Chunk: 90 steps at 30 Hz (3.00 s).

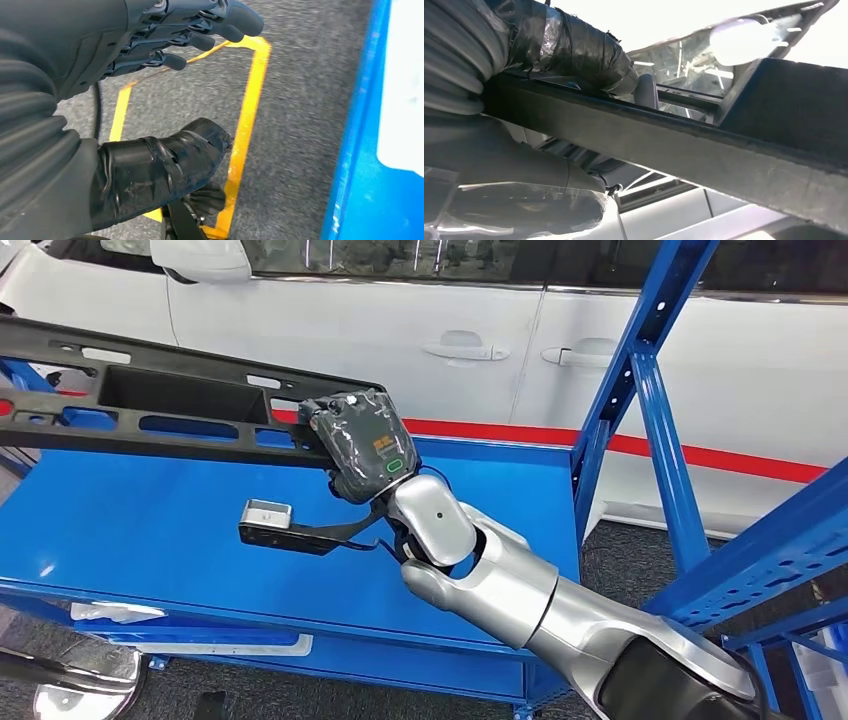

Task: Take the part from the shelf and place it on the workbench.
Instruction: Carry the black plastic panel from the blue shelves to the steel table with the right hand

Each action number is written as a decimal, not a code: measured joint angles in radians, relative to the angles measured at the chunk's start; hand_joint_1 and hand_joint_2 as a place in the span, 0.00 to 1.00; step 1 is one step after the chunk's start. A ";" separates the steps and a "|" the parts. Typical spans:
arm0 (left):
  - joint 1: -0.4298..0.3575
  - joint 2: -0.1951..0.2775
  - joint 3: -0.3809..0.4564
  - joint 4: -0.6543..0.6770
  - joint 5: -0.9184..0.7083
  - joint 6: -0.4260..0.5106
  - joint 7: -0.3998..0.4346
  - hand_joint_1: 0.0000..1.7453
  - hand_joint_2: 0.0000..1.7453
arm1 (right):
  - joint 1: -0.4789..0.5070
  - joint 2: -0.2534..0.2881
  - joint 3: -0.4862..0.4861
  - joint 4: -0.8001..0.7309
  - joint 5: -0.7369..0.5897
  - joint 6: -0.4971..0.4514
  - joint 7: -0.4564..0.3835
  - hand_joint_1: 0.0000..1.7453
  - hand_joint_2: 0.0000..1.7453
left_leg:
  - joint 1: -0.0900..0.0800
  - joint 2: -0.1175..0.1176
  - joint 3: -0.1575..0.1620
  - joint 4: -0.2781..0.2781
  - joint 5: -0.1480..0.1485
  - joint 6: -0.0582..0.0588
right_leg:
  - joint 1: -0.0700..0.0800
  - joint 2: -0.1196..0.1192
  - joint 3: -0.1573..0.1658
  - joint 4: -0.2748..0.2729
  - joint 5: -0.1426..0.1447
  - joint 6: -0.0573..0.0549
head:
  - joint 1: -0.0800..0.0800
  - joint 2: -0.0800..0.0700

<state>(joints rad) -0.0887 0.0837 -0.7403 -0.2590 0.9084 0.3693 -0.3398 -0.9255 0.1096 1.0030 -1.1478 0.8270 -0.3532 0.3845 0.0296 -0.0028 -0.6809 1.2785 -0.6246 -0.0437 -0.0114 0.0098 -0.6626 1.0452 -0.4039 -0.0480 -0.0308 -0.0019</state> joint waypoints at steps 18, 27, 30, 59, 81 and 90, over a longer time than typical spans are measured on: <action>-0.006 -0.004 0.000 0.000 0.002 0.018 0.029 0.00 1.00 | 0.036 -0.033 -0.052 -0.114 0.035 -0.044 -0.025 1.00 1.00 | -0.014 0.004 0.060 -0.260 0.185 0.056 | -0.001 0.000 -0.004 0.191 -0.105 0.051 | 0.011 0.000; -0.004 -0.008 0.000 0.000 0.005 0.029 0.039 0.00 1.00 | 0.036 -0.035 -0.057 -0.135 -0.040 -0.042 -0.050 1.00 1.00 | -0.009 0.000 0.011 -0.198 0.139 0.009 | 0.006 -0.006 0.093 -0.025 -0.059 0.003 | 0.008 0.000; -0.004 -0.008 -0.001 0.000 0.007 0.029 0.040 0.00 1.00 | 0.037 -0.035 -0.057 -0.136 -0.059 -0.039 -0.054 1.00 1.00 | -0.008 0.000 -0.027 -0.023 0.029 -0.002 | 0.008 -0.006 0.054 -0.022 -0.032 -0.004 | 0.005 0.000; -0.008 -0.003 -0.009 0.000 0.022 0.028 0.059 0.00 1.00 | 0.043 -0.015 -0.054 -0.105 -0.076 -0.018 -0.088 1.00 1.00 | -0.001 0.004 -0.047 -0.120 0.101 -0.003 | 0.002 -0.014 0.099 -0.015 -0.074 0.008 | 0.013 0.000; -0.015 -0.001 -0.010 0.000 0.027 0.027 0.059 0.00 1.00 | 0.036 -0.006 -0.054 -0.081 -0.095 -0.021 -0.092 1.00 1.00 | -0.014 0.010 0.004 -0.251 0.236 0.051 | 0.016 -0.010 0.104 0.089 -0.107 0.032 | 0.034 0.000; -0.006 -0.002 -0.010 0.002 0.037 0.032 0.051 0.00 1.00 | 0.030 0.001 -0.053 -0.075 -0.094 -0.021 -0.098 1.00 1.00 | -0.004 0.003 -0.068 -0.102 0.115 0.000 | 0.012 -0.016 0.099 -0.060 -0.043 0.002 | 0.039 0.000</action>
<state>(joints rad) -0.0946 0.0819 -0.7503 -0.2575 0.9459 0.4014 -0.2886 -0.8959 0.1103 0.9499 -1.2230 0.7332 -0.3746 0.2866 0.0254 0.0005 -0.7489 1.1764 -0.5094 -0.0439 0.0005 -0.0058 -0.5638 0.9856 -0.4466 -0.0459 0.0081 -0.0019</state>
